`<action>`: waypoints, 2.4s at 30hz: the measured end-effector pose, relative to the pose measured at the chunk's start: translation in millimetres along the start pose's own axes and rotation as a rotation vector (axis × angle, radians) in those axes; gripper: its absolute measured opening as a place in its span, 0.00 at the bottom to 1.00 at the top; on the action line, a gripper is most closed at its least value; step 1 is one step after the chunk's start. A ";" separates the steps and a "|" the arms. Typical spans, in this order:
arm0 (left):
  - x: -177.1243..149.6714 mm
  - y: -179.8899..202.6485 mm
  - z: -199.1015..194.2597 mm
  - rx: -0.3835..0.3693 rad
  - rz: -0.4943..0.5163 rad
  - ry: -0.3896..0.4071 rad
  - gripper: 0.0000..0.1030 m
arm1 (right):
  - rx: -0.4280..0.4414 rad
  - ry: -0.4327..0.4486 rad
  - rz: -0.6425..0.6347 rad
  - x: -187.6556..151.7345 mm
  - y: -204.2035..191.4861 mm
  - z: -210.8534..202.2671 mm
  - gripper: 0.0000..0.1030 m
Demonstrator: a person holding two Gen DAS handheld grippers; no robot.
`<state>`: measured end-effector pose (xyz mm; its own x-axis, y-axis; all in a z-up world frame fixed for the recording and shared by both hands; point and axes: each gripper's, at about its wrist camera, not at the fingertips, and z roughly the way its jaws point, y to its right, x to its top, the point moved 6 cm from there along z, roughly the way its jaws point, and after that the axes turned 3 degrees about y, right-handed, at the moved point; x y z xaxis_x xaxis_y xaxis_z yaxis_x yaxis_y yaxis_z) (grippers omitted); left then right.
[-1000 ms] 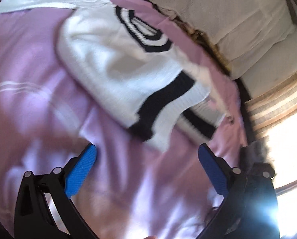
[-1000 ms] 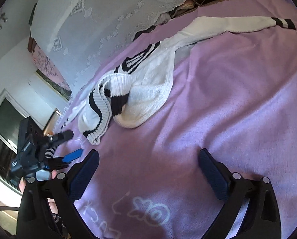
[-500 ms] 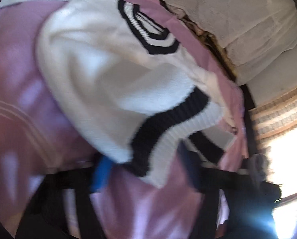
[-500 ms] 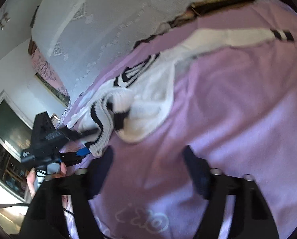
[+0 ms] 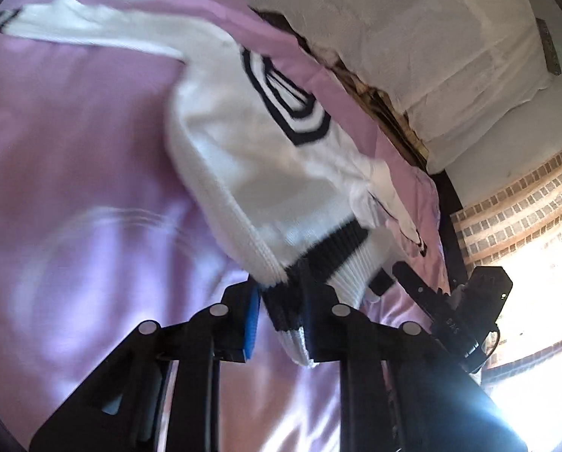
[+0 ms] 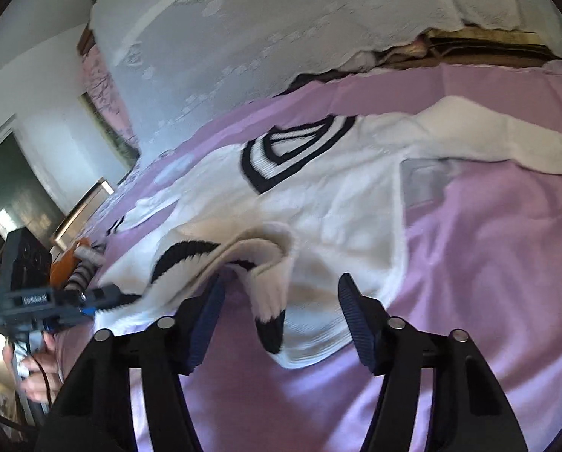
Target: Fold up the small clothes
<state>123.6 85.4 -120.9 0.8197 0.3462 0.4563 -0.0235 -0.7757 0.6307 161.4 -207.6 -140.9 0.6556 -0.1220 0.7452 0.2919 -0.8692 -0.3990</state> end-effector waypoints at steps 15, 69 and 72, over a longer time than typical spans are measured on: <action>-26.5 -45.7 -15.0 0.144 0.051 -0.037 0.43 | -0.026 -0.131 -0.272 -81.1 -32.6 -54.0 0.66; -38.2 -18.7 -1.2 0.126 0.174 -0.045 0.20 | 0.062 -0.148 0.110 -83.7 3.6 -53.0 0.12; -46.8 -33.9 12.2 0.204 0.184 -0.122 0.26 | 0.020 -0.199 0.053 -95.2 5.6 -41.6 0.13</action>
<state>93.0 89.1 -171.3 0.8752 0.1335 0.4650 -0.0727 -0.9140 0.3992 71.7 -220.8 -191.8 0.7945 -0.0680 0.6034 0.2662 -0.8541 -0.4467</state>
